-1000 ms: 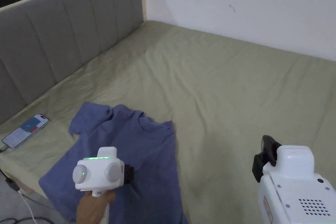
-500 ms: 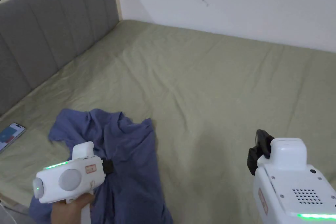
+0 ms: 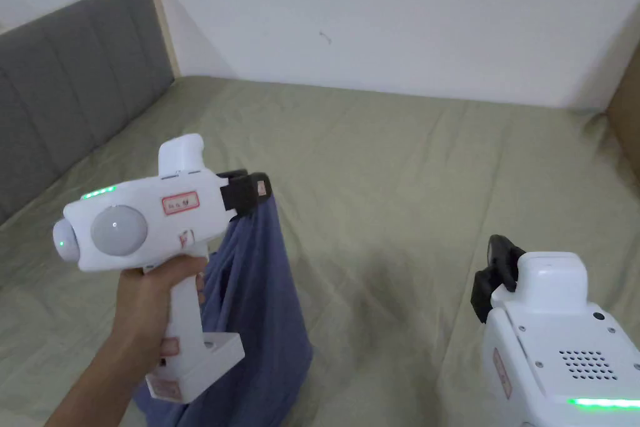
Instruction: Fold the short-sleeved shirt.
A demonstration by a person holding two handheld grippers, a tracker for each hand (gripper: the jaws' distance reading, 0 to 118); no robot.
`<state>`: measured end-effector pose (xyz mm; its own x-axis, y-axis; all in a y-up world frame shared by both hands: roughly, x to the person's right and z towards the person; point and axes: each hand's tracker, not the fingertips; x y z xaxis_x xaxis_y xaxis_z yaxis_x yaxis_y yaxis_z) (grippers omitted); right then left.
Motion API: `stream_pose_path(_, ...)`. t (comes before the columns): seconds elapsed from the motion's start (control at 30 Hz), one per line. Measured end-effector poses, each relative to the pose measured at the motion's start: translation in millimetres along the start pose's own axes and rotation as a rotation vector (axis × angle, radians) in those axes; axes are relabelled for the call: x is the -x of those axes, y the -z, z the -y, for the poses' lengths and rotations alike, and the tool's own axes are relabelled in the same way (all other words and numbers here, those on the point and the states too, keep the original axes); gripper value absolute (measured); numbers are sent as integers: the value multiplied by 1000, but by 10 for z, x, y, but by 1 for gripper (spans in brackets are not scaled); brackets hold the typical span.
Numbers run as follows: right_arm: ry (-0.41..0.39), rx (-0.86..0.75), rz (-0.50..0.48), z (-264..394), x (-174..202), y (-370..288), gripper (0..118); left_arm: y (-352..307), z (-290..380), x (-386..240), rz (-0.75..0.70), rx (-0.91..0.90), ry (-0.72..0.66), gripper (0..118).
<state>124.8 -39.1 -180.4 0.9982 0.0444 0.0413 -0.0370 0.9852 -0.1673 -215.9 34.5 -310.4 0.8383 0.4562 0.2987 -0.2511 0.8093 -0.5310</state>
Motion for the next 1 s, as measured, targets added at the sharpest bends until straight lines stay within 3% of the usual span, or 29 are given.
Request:
stream_pose_path(0.23,-2,-46,115,-97,-500,-242,0,336,-487,-981,160,-10,132,2)
stream_pose_path(0.43,-2,-57,210,-110,-867,-400,0,674,-444,-1595,284,62,230,2)
stream_pose_path(0.67,3,-48,292,-51,-1163,-557,0,1237,264,-1901,336,266,295,2)
stream_pose_path(1.0,17,14,326,179,-1307,-554,0,2200,1733,-1654,229,604,299,2)
